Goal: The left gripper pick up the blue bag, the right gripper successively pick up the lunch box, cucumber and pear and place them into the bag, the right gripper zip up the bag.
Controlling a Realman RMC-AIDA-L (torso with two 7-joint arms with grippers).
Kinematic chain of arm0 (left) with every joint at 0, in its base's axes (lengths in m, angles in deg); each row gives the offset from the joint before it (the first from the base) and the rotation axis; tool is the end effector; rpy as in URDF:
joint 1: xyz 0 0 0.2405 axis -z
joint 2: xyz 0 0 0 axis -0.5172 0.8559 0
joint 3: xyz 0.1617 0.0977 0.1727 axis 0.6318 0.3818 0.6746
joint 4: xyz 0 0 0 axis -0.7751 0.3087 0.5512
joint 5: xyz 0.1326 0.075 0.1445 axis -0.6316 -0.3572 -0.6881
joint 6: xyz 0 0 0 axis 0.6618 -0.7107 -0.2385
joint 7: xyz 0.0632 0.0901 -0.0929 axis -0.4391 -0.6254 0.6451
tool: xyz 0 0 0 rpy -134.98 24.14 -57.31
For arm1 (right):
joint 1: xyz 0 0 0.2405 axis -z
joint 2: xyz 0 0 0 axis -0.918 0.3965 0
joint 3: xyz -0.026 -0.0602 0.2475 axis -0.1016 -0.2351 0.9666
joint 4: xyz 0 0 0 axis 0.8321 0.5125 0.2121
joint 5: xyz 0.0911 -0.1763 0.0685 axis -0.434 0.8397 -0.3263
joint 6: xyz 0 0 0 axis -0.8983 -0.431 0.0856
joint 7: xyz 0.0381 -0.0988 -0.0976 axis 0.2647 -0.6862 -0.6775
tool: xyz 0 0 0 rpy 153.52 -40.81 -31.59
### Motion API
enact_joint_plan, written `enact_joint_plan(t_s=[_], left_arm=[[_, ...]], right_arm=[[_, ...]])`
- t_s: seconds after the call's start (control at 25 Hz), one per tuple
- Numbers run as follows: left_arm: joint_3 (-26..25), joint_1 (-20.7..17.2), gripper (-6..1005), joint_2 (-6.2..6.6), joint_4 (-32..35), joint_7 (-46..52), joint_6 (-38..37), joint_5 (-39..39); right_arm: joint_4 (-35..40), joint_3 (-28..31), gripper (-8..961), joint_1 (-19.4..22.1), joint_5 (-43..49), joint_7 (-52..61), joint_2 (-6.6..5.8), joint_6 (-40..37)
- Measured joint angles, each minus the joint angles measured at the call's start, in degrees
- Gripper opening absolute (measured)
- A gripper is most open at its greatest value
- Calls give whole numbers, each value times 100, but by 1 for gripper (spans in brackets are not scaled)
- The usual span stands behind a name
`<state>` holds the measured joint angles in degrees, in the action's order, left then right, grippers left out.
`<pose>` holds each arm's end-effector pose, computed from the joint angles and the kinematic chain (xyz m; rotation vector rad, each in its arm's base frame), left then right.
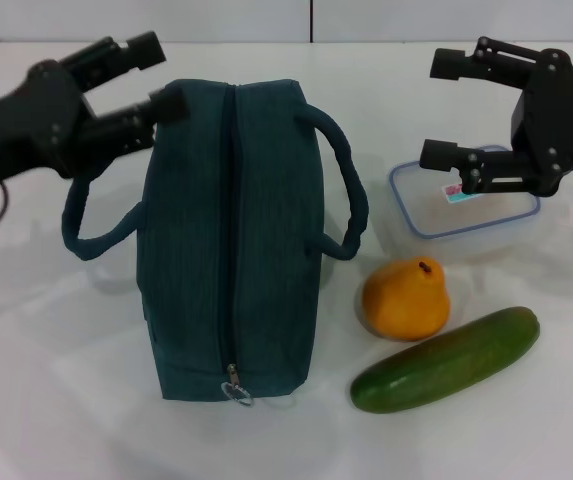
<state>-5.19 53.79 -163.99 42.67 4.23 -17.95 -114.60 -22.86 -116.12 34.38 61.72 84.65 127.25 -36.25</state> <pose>-0.2389 0.3013 0.0687 -2.4990 -0.4315 -1.3303 0.1839 0.3412 0.0442 -2.6936 -0.1158 1.1398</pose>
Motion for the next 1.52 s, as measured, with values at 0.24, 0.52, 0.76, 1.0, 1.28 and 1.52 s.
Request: enact_joint_plan(t_s=[0.24,0.52,0.76,1.0,1.28,1.52], left_arm=[[-4,-252,776,-63,1236,1560,555,-578],[-2,-328,765,-203,1409,1821,775,-1218],[9,-363,756,-291,1381,1806,993,-1426],[28,-376,746,-307,1346,1831,1122,-1566],[26,-348,735,-309,1195,1729,1224,-1560],[41,-319,643,-315,936,1423,1221,-1461]], right_arm=[[15,-40,838,0,2,2,34,9],[18,-44,838,-20,2,12,69,-19],[35,-64,838,-59,12,14,135,-24],[44,-72,838,-34,19,7,157,-12],[47,-69,838,-17,25,-14,187,6],[26,-59,839,-21,146,-70,204,62]])
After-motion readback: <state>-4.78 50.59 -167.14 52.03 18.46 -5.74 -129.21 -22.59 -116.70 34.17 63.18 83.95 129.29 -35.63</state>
